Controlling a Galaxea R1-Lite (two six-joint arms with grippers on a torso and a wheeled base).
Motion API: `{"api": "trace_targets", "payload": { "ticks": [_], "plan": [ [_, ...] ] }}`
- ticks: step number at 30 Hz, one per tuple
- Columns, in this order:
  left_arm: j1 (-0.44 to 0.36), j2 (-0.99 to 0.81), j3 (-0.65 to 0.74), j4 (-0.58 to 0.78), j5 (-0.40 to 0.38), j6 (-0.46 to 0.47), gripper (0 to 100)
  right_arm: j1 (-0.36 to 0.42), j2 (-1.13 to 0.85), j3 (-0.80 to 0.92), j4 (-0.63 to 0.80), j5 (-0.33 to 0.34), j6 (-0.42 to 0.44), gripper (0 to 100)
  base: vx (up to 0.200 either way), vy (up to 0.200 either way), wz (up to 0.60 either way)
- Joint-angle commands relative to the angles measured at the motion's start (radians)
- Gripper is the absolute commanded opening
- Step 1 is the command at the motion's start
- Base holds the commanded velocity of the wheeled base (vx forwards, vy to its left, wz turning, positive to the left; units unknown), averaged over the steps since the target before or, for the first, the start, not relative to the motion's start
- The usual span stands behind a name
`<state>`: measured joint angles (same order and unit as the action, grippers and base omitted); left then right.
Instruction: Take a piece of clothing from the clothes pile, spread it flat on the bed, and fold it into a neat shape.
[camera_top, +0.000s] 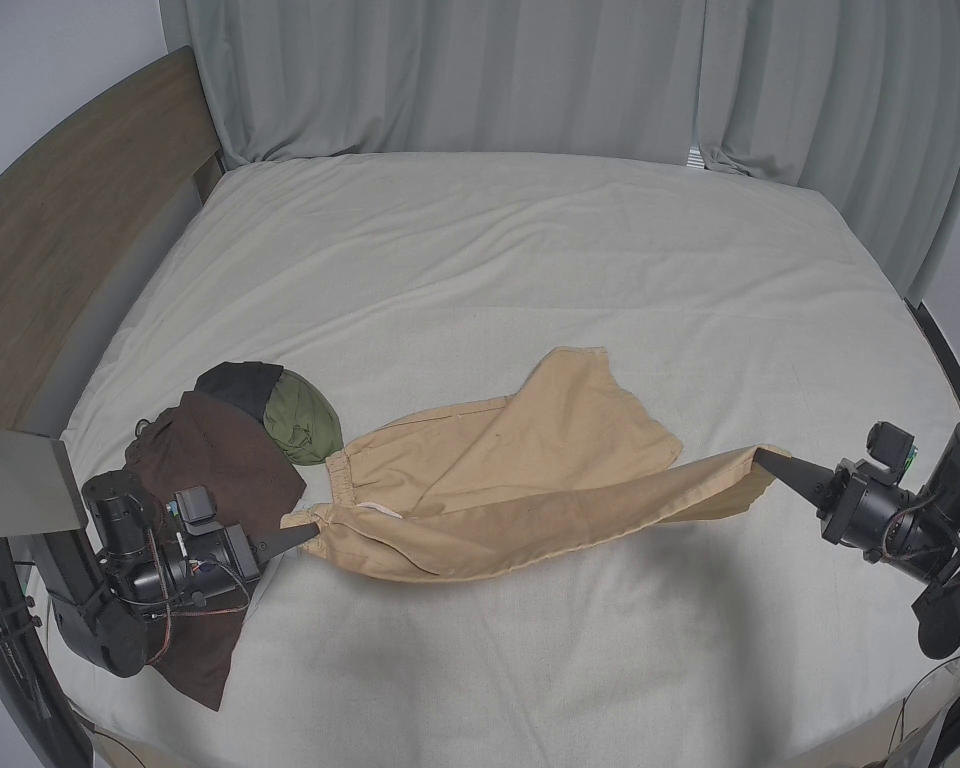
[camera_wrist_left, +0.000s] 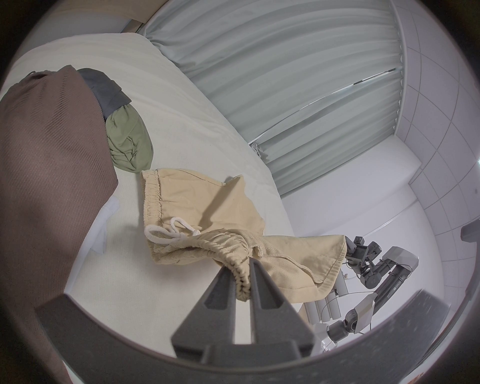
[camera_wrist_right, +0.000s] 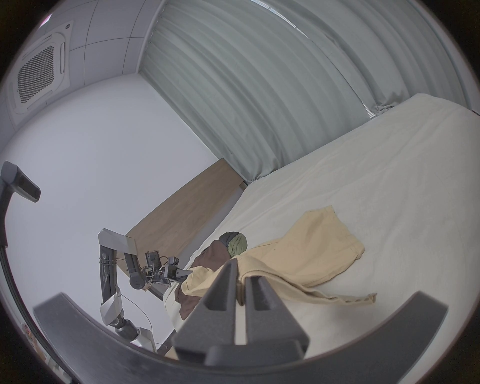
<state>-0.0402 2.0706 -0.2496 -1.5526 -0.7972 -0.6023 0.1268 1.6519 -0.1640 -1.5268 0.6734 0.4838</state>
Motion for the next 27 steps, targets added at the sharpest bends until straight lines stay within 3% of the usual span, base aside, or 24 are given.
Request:
{"api": "trace_targets", "payload": {
  "ticks": [1, 8, 12, 17, 27],
  "plan": [
    [0.000, 0.000, -0.004, -0.001, 0.001, -0.001, 0, -0.004, -0.004, -0.019, -0.001, 0.000, 0.002, 0, 0.000, 0.000, 0.00],
    [-0.010, 0.000, -0.010, -0.001, 0.003, -0.002, 0, -0.006, 0.065, -0.094, -0.001, -0.003, 0.015, 0, 0.000, 0.000, 0.00],
    [-0.015, 0.002, -0.028, 0.000, 0.049, -0.005, 0, -0.018, 0.144, -0.173, -0.001, -0.003, 0.015, 0, 0.000, 0.000, 0.00],
    [-0.044, 0.003, -0.060, 0.000, 0.119, -0.073, 0, -0.018, 0.253, -0.287, -0.001, -0.003, 0.025, 0, 0.000, 0.000, 0.00],
    [-0.056, 0.009, -0.085, 0.000, 0.145, -0.100, 0, -0.022, 0.342, -0.434, 0.000, -0.003, 0.073, 0, 0.000, 0.000, 0.00]
  ]
}}
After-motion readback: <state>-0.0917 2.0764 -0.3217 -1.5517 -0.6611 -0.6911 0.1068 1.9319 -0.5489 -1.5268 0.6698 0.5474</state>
